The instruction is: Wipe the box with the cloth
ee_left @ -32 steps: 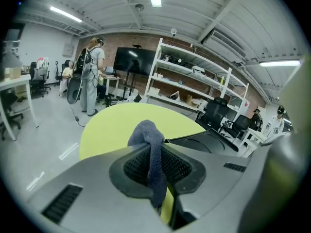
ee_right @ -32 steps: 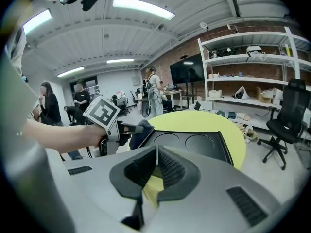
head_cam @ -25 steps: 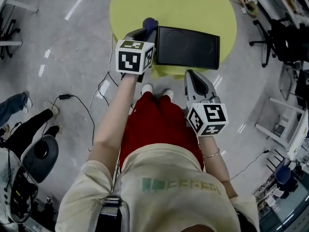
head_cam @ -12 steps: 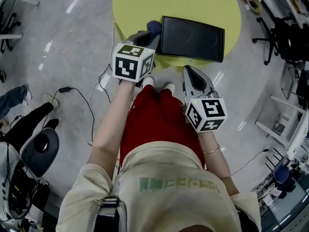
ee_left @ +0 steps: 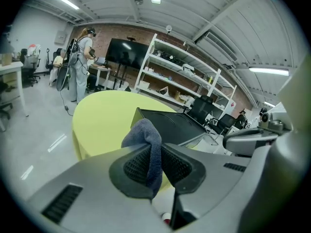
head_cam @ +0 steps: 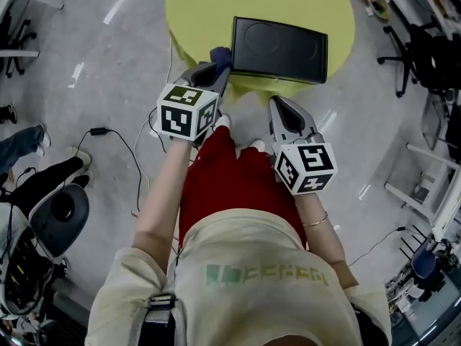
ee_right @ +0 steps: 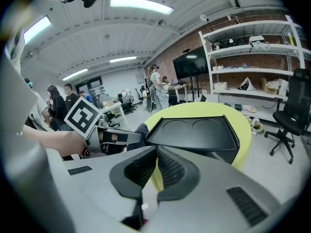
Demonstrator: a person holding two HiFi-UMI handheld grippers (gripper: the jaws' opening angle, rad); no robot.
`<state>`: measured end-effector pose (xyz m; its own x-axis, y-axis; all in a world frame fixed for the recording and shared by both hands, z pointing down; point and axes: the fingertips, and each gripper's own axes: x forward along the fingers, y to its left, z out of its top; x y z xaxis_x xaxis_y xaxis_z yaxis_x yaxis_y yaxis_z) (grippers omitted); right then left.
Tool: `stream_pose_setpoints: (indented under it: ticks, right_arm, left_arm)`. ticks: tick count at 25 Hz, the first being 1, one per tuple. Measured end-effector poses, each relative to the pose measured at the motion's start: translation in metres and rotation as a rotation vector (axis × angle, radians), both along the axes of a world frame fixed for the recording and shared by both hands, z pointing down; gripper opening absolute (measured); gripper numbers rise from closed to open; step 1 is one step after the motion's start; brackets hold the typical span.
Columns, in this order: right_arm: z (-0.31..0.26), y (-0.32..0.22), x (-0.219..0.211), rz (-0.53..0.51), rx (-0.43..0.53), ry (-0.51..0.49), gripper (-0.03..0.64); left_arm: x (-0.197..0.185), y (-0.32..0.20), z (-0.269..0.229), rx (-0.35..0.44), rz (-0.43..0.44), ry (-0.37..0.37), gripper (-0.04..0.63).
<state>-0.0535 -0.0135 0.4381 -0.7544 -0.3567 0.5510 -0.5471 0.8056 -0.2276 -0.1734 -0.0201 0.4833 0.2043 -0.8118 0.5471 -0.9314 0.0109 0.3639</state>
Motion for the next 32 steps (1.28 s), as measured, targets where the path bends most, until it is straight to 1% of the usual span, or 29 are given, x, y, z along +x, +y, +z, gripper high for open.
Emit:
stream_pose_setpoints:
  ticks: [3, 8, 10, 11, 14, 17, 21, 24, 26, 29, 30, 32]
  right_arm:
    - [-0.003, -0.003, 0.019, 0.007, -0.006, -0.016, 0.038]
    - [-0.004, 0.008, 0.062, -0.003, -0.011, -0.031, 0.038]
    - [-0.008, 0.0, 0.074, 0.004, -0.009, -0.039, 0.038]
    - [-0.01, -0.005, 0.08, 0.013, -0.008, -0.047, 0.038]
    - [-0.017, -0.012, 0.108, 0.049, 0.002, -0.066, 0.038]
    - [-0.019, -0.007, 0.147, 0.089, 0.008, -0.072, 0.038]
    - [-0.019, -0.003, 0.208, 0.135, 0.004, -0.084, 0.038]
    - [-0.022, 0.002, 0.25, 0.167, 0.003, -0.094, 0.038]
    - [-0.026, 0.005, 0.266, 0.192, 0.01, -0.105, 0.038]
    - [-0.032, 0.009, 0.277, 0.229, 0.019, -0.119, 0.038]
    - [-0.033, 0.003, 0.279, 0.243, 0.02, -0.121, 0.038]
    - [-0.031, -0.022, 0.281, 0.278, 0.018, -0.12, 0.038]
  left_arm:
    - [0.012, 0.008, -0.003, -0.014, -0.025, -0.014, 0.063]
    - [0.053, 0.034, -0.005, -0.035, -0.081, -0.011, 0.063]
    - [0.069, 0.031, -0.007, -0.044, -0.083, -0.01, 0.063]
    - [0.08, 0.027, -0.009, -0.048, -0.07, -0.011, 0.063]
    - [0.124, 0.019, -0.012, -0.054, -0.01, -0.009, 0.063]
    - [0.176, 0.017, -0.014, -0.057, 0.059, -0.01, 0.063]
    - [0.248, 0.005, -0.021, -0.061, 0.166, -0.045, 0.063]
    - [0.294, -0.004, -0.032, -0.061, 0.236, -0.059, 0.063]
    - [0.315, -0.008, -0.04, -0.055, 0.289, -0.071, 0.063]
    - [0.335, -0.016, -0.05, -0.045, 0.372, -0.1, 0.063]
    - [0.34, -0.026, -0.052, -0.04, 0.398, -0.11, 0.063]
    - [0.346, -0.062, -0.056, -0.027, 0.449, -0.131, 0.063]
